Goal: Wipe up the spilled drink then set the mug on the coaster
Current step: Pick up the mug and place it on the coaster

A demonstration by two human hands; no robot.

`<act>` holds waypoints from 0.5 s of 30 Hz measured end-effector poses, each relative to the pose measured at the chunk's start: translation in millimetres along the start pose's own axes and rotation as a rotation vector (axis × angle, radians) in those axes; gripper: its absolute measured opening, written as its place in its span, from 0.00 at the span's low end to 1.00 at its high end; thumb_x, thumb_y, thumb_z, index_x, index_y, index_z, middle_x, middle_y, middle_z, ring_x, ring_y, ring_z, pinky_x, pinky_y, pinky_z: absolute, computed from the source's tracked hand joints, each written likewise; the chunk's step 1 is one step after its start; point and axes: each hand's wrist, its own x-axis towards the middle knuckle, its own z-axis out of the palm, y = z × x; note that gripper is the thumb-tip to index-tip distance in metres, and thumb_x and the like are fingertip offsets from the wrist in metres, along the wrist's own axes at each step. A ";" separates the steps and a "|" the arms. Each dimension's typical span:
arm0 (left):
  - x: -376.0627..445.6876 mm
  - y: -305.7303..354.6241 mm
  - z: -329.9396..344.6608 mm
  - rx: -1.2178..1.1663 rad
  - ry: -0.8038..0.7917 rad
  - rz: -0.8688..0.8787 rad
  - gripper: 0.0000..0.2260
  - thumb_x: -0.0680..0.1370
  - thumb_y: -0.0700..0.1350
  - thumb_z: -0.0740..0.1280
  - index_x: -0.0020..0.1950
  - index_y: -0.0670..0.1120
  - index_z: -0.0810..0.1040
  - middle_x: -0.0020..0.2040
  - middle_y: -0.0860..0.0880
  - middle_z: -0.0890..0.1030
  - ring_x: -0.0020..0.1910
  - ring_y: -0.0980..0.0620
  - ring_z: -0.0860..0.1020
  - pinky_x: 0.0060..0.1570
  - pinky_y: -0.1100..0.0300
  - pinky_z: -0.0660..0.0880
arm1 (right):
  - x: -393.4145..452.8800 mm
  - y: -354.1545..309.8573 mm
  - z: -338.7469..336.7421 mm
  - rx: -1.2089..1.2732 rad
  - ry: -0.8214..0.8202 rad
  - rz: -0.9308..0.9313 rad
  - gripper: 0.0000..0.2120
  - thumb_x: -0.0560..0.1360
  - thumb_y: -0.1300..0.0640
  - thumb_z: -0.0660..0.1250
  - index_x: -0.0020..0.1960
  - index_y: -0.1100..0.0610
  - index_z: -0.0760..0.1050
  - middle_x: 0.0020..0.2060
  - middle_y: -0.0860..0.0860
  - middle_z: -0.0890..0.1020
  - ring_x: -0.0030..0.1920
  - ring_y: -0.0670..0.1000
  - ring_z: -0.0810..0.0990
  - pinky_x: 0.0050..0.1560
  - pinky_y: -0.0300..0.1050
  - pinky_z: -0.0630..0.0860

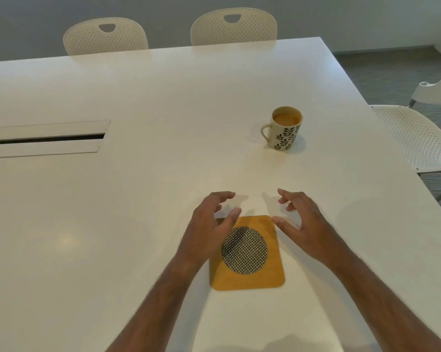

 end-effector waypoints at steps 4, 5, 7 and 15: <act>36.9 11.0 18.2 0.004 0.033 0.091 0.13 0.82 0.54 0.70 0.67 0.58 0.77 0.61 0.65 0.79 0.62 0.62 0.78 0.58 0.64 0.78 | 23.8 4.4 -5.5 0.044 0.053 0.037 0.27 0.79 0.49 0.72 0.76 0.48 0.68 0.60 0.43 0.76 0.60 0.44 0.75 0.53 0.39 0.77; 47.6 15.3 21.8 0.001 0.029 0.098 0.13 0.82 0.53 0.69 0.66 0.58 0.77 0.60 0.64 0.79 0.61 0.61 0.78 0.56 0.63 0.79 | 30.8 5.5 -6.9 0.063 0.067 0.053 0.27 0.79 0.50 0.72 0.76 0.48 0.69 0.59 0.43 0.77 0.59 0.44 0.76 0.54 0.38 0.77; 70.4 23.3 29.9 -0.014 0.024 0.105 0.13 0.82 0.52 0.70 0.67 0.55 0.77 0.59 0.61 0.80 0.57 0.59 0.79 0.54 0.58 0.81 | 45.0 10.0 -9.7 0.119 0.095 0.086 0.26 0.79 0.52 0.73 0.74 0.49 0.70 0.59 0.45 0.78 0.58 0.46 0.79 0.55 0.38 0.79; 148.2 46.7 44.4 -0.107 0.058 0.094 0.16 0.83 0.49 0.71 0.68 0.51 0.73 0.62 0.53 0.78 0.55 0.59 0.81 0.47 0.67 0.80 | 99.5 34.3 -23.3 0.266 0.168 0.166 0.20 0.78 0.52 0.74 0.67 0.47 0.73 0.55 0.44 0.81 0.52 0.39 0.81 0.44 0.25 0.77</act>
